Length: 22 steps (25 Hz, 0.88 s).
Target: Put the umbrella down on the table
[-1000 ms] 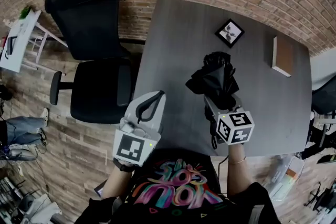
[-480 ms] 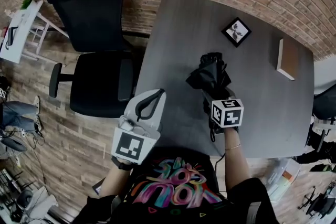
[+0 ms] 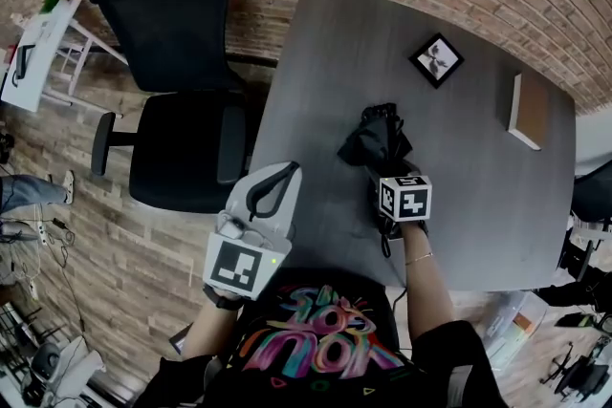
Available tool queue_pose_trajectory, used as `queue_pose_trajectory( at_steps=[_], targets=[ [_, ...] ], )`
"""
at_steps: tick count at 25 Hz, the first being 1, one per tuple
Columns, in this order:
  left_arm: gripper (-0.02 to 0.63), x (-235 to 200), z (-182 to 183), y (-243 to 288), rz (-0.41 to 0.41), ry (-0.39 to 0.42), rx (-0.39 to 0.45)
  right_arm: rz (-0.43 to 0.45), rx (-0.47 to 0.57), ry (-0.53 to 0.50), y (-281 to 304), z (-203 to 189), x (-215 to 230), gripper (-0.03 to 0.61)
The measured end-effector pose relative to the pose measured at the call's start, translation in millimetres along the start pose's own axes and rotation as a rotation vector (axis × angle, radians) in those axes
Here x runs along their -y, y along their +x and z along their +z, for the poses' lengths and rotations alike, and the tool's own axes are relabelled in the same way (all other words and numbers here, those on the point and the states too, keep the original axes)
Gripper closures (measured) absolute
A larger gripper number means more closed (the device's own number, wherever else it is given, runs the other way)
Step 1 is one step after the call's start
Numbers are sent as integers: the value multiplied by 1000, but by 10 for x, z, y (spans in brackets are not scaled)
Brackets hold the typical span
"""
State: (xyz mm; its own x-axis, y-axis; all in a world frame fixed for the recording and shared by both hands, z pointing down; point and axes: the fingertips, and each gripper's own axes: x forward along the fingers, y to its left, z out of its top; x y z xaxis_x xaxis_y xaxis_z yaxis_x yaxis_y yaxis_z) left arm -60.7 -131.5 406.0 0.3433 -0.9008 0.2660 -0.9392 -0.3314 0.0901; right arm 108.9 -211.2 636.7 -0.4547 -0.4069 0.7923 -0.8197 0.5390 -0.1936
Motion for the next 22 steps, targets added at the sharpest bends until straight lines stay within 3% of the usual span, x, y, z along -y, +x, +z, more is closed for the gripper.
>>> queue_pose_trajectory(
  at_steps=[7,13,22],
  targets=[
    [614,7,-1,40,-8,4,3,33,-10,5,57,-16,6,305],
    [614,7,31,46,-9,12,10,8,0,15,26,-30,30,296],
    [614,12,67,3,-9,17,23,-61,113,-52,-227,81,4,285]
  ],
)
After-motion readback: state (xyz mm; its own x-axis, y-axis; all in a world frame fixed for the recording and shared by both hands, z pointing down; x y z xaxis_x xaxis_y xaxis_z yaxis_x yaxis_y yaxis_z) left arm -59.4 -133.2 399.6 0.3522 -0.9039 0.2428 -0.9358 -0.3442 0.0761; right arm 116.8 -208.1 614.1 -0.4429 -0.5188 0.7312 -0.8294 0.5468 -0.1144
